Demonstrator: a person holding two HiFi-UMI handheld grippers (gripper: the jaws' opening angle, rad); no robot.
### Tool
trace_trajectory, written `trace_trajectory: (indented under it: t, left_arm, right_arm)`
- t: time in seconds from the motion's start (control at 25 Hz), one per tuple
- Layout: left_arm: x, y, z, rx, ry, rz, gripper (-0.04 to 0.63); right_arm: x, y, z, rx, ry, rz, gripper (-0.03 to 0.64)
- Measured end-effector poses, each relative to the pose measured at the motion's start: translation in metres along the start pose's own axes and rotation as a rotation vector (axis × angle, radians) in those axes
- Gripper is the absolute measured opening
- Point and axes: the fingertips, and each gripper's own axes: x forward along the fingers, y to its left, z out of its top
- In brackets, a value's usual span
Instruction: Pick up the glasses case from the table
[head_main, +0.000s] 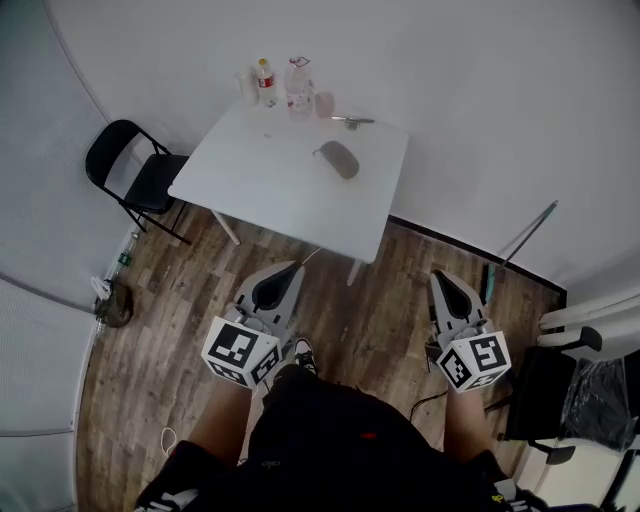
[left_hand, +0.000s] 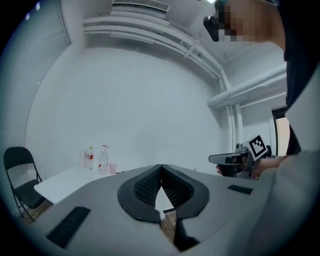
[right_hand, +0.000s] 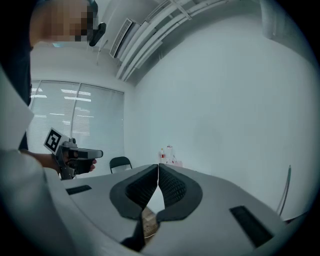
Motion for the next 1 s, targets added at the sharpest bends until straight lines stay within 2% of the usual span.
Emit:
trace_trajectory:
  t: [0.28,0.44,0.72,1.0]
  left_arm:
    - [0.018,0.090,0.002,0.017,0.024,-0.002,0.020]
    - [0.026,0.124,0.000,0.007,0.051,-0.028,0.020]
    - [0.046,0.157,-0.006,-0.034,0.049,-0.022,0.020]
    - [0.087,0.172,0.000,-0.021,0.045,0.016,0.020]
  right_arm:
    - [0.094,0.023,0.008,-0.004,-0.007,0.001,0.021]
    - [0.131,0.041,0.010,-0.007,0.017,0.011,0.021]
    - [0.175,0.035,0.010,-0.017,0.042,0.028,0.021]
    - [0.218,0.004,0.009,-0.021,0.035,0.087,0.021]
